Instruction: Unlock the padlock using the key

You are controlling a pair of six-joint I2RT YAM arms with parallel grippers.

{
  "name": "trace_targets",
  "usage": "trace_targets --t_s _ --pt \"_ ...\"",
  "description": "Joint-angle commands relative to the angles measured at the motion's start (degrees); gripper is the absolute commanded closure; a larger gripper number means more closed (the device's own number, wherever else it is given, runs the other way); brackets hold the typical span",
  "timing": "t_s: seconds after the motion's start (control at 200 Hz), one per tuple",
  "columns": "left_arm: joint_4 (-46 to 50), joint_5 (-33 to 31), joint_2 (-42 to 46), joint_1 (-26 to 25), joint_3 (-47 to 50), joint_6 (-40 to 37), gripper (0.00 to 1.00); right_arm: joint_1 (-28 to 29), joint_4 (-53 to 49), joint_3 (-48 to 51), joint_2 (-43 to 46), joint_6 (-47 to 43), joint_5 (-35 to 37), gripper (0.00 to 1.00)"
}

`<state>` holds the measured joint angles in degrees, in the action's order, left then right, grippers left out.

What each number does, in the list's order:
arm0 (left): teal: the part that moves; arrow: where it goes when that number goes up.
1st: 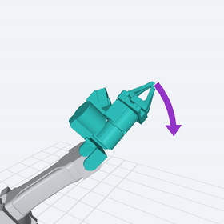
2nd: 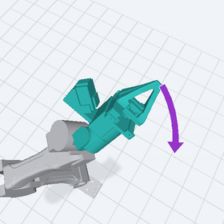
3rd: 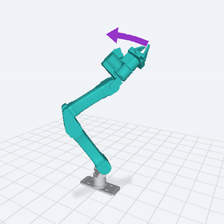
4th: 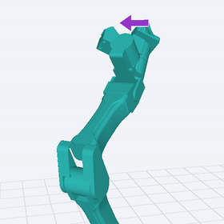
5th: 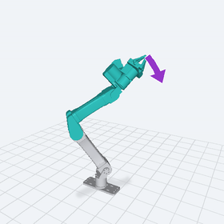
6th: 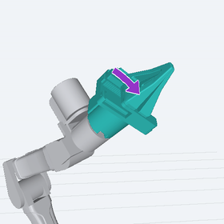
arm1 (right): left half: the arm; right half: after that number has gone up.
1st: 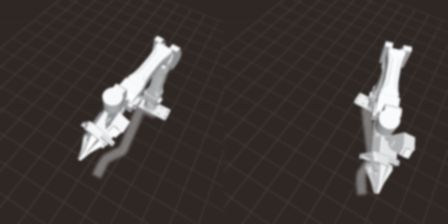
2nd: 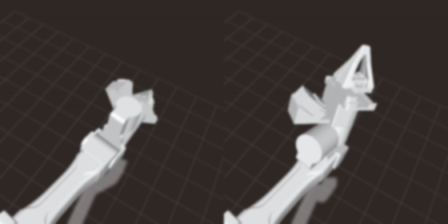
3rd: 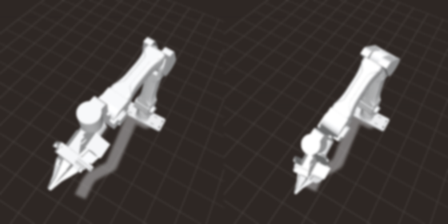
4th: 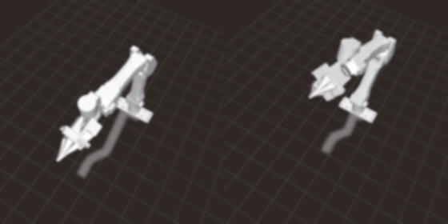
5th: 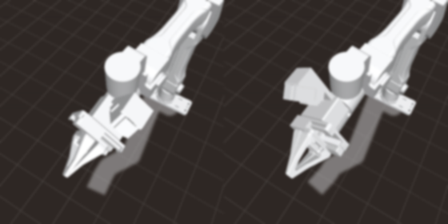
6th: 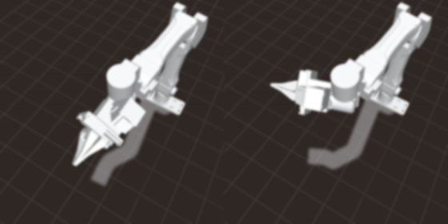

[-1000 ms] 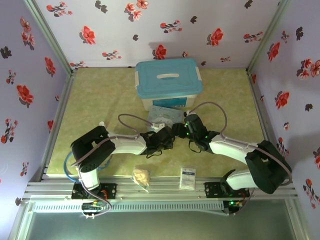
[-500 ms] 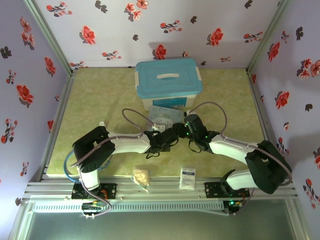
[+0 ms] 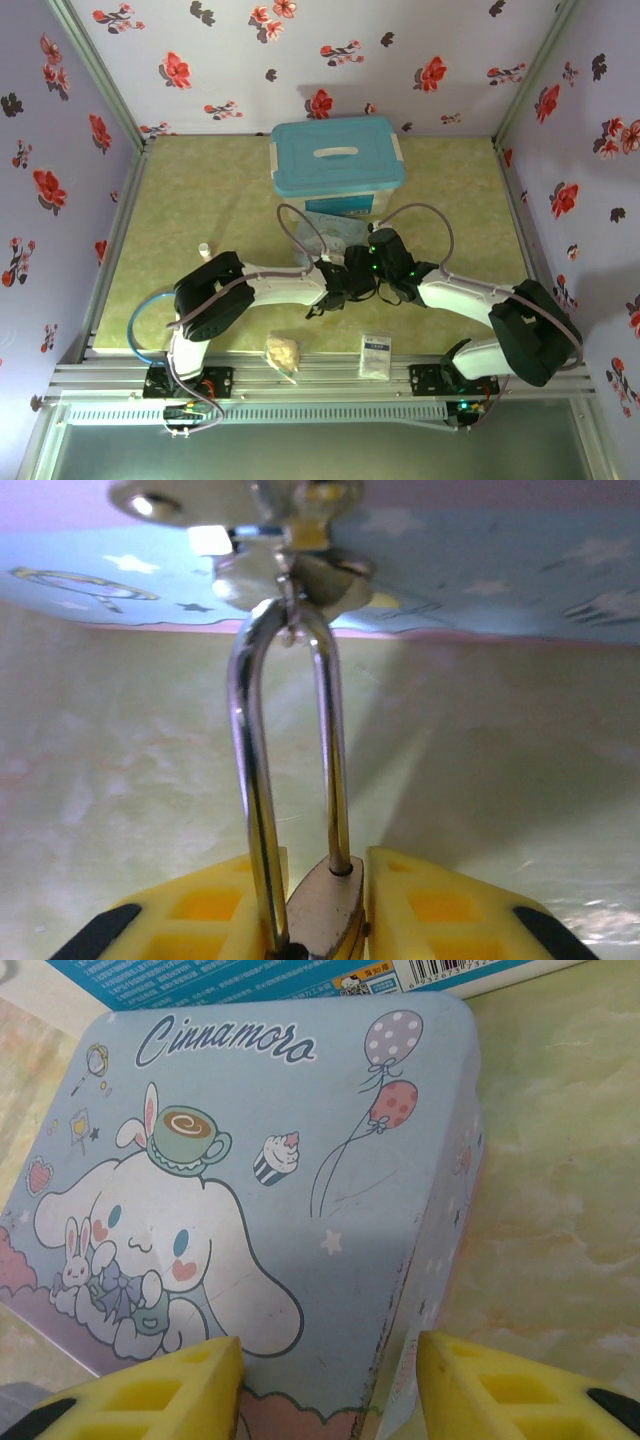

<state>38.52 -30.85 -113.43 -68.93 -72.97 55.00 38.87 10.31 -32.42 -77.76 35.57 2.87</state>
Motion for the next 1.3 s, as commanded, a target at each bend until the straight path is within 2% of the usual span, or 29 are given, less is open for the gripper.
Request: trace_targets --t_s 0.0,0.15,0.4,0.6,0.76,0.97,1.165,1.295 --pt "9.78 -2.66 -3.10 -1.88 -3.07 -1.87 0.76 -0.64 -2.75 1.62 -1.75 -0.62 3.00 0.51" --pt "13.63 -4.27 -5.01 -3.27 -6.12 -1.39 0.74 -0.66 -2.90 1.78 -1.72 -0.79 3.10 0.51" --pt "12.98 -4.38 -5.69 -5.74 -8.46 -2.64 0.76 -0.64 -2.73 1.84 -2.06 -0.79 3.32 0.51" --pt "8.21 -0.81 -6.02 -5.93 -7.72 -4.75 0.72 -0.64 -2.49 1.89 -2.22 -0.59 3.23 0.51" --pt "9.01 -0.27 -7.69 -5.95 -8.15 -5.11 0.71 -0.66 -2.48 2.36 -1.78 -0.53 3.28 0.51" --pt "9.12 -0.17 -7.67 -6.08 -8.86 -5.52 0.77 -0.71 -2.48 2.84 -1.15 -0.45 3.45 0.51" --pt "7.97 0.56 -6.60 -6.32 -8.66 -5.51 0.64 -0.73 -2.70 2.94 -0.97 -0.45 3.39 0.51" --pt "5.56 1.07 -2.04 -5.89 -6.75 -5.87 0.60 -1.21 -4.16 2.85 0.90 -0.93 3.10 0.50"
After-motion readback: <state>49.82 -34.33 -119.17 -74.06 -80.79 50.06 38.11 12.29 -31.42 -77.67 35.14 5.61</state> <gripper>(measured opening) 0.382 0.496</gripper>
